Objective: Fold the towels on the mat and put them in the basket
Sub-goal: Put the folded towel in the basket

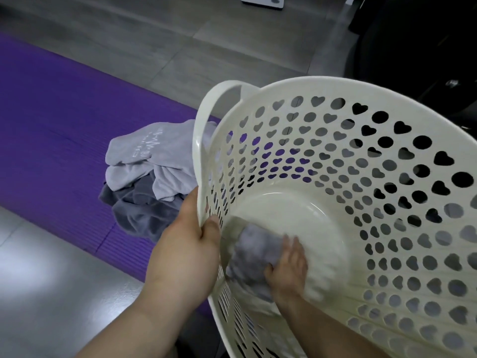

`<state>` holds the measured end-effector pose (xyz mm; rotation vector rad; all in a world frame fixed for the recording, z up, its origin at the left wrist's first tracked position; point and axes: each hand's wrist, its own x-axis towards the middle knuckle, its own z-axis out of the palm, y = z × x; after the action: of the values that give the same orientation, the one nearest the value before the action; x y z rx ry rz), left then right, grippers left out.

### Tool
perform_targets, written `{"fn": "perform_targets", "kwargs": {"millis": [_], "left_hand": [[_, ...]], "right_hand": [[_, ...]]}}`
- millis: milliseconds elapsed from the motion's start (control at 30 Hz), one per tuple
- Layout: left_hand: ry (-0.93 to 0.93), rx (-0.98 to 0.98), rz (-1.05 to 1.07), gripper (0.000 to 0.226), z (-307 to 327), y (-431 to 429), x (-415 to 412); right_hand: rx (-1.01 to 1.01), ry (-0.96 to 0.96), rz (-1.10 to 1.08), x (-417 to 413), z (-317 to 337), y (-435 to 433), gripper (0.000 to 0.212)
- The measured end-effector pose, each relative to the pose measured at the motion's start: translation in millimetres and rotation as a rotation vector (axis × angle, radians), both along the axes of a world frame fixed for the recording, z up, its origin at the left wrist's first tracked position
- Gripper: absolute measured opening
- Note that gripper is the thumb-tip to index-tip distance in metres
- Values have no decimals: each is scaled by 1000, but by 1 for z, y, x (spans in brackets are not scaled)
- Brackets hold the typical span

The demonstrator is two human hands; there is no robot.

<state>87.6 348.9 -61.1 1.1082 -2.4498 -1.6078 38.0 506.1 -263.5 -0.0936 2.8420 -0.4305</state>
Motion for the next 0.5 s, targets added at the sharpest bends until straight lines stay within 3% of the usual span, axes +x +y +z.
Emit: {"fn": "perform_targets", "kwargs": {"millis": [67, 133, 267, 400, 500], "left_hand": [[12, -8, 19, 40, 0, 1, 0], [18, -16, 20, 39, -2, 1, 0], [28, -25, -5, 40, -6, 1, -1], [11, -91, -56, 43, -5, 0, 2], [15, -128, -92, 44, -5, -4, 2]], "right_hand": [[74, 155, 438, -1, -9, 3, 70], [184, 131, 638, 6, -25, 5, 85], [242, 110, 660, 11, -42, 3, 99], [243, 23, 653, 4, -37, 2, 90], [339, -83, 628, 2, -27, -1, 96]]}}
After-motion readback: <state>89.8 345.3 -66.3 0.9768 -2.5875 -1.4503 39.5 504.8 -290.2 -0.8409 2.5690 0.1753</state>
